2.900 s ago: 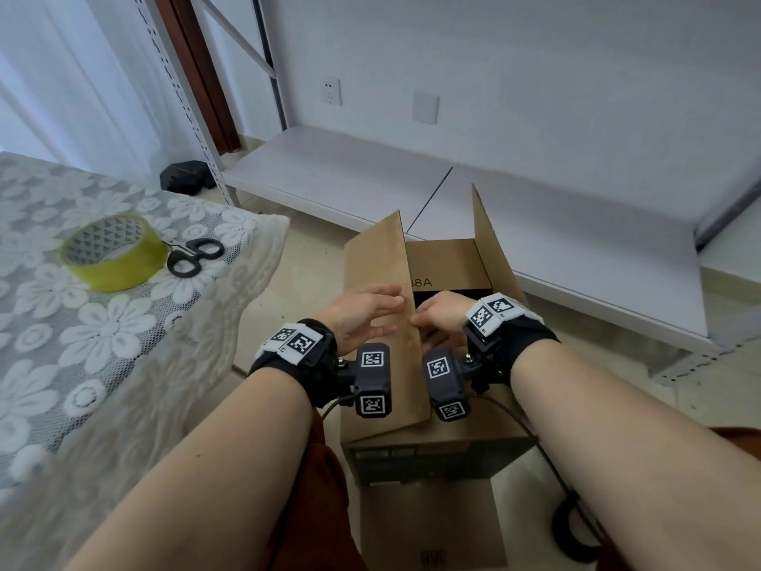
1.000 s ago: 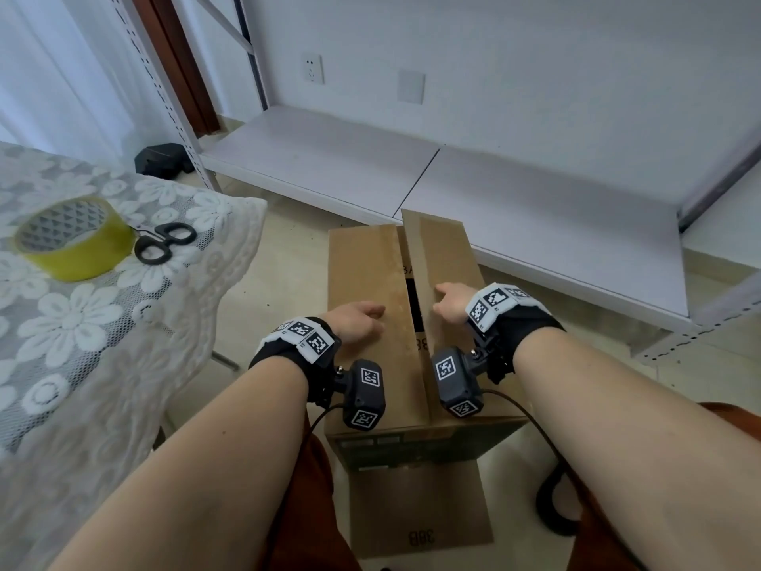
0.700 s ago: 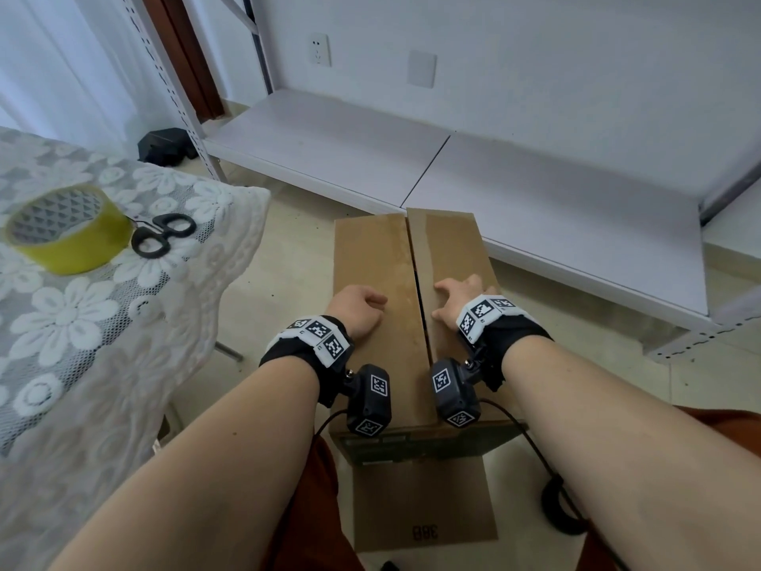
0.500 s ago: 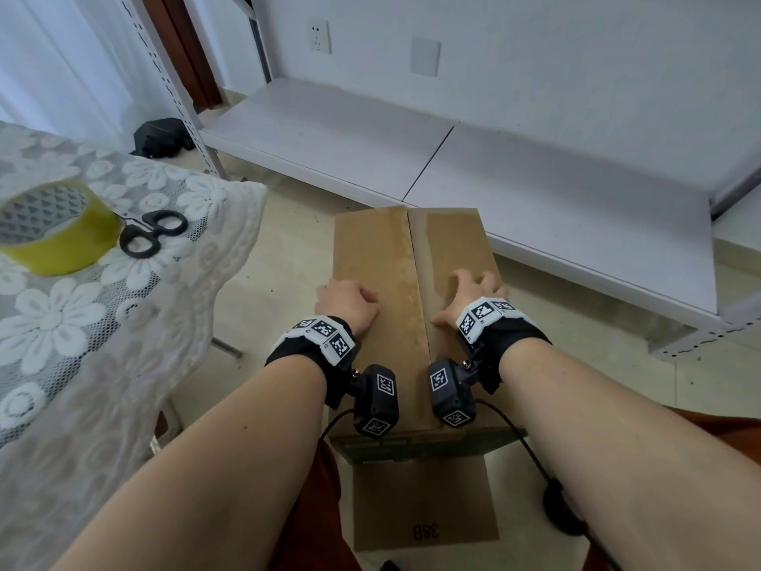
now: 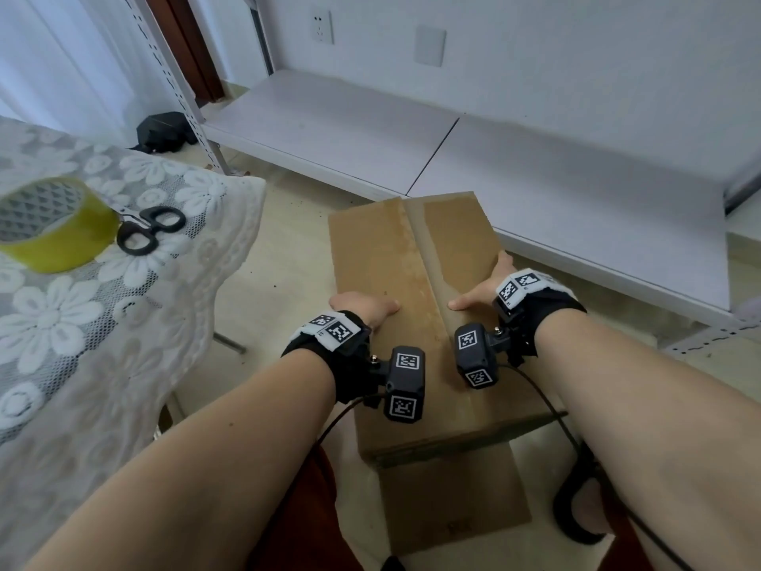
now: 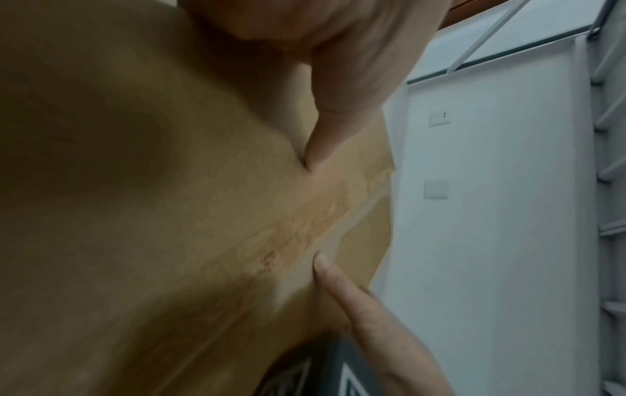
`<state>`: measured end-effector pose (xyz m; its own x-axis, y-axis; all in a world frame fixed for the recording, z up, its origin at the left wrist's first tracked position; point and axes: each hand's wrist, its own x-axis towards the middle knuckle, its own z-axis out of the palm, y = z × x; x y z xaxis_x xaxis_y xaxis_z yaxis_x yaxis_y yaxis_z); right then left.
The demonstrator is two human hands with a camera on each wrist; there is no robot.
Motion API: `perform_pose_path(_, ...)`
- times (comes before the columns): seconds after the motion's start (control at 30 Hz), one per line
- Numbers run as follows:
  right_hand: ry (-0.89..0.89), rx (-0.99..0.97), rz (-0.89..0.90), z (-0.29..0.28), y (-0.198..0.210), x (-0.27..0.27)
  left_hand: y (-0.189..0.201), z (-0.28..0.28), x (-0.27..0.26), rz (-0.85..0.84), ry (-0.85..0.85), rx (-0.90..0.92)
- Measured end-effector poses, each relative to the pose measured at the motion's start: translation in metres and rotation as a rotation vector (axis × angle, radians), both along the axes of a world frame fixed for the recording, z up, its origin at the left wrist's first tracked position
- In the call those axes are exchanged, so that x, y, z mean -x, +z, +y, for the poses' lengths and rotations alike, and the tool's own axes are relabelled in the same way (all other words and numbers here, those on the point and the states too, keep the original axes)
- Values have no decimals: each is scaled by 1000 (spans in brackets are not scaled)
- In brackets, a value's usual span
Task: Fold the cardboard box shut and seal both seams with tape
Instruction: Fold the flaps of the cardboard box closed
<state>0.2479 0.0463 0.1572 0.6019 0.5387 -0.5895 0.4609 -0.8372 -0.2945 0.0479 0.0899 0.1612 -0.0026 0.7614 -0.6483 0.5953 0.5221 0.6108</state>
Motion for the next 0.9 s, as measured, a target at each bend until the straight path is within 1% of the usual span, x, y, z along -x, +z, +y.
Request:
perform_pose_path(0.07, 101, 19, -45, -4, 19, 1, 3, -13, 1, 13, 18, 46)
perform_pose_path(0.1, 156, 24, -75, -5, 28, 1, 4, -20, 2, -21, 40, 78)
perform_pose_path(0.17, 267, -4, -130, -5, 44, 3, 5, -34, 0, -124, 27, 156)
perform_pose_path(0.23, 377, -53, -152, -3, 53, 5, 7, -52, -1, -159, 8, 191)
perform_pose_path(0.33, 541, -35, -231, 1, 55, 7, 16, -85, -8, -46, -61, 252)
perform_pose_path(0.4, 618, -14, -293, 1, 54, 7, 14, -102, -13, -59, -128, 286)
perform_pose_path(0.47, 661, 9, -296, 2, 51, 4, 9, -111, -18, -128, -185, 332)
perform_pose_path(0.5, 670, 23, -283, 2, 48, 1, 7, -113, -21, -169, -180, 378)
perform_pose_path(0.6, 671, 41, -279, 1, 37, -12, 11, -114, -27, -256, -79, 511)
perform_pose_path(0.67, 667, 44, -294, 0, 30, -19, 15, -110, -30, -305, -38, 536)
perform_pose_path(0.77, 681, 62, -276, 1, 20, -22, 27, -101, -33, -367, -30, 633)
perform_pose_path(0.83, 675, 77, -221, 3, 7, -24, 34, -87, -36, -314, -82, 541)
perform_pose_path(0.87, 684, 74, -214, 3, 0, -24, 39, -77, -38, -254, -114, 429)
perform_pose_path(0.9, 682, 57, -217, 2, -6, -24, 42, -65, -40, -167, -165, 262)
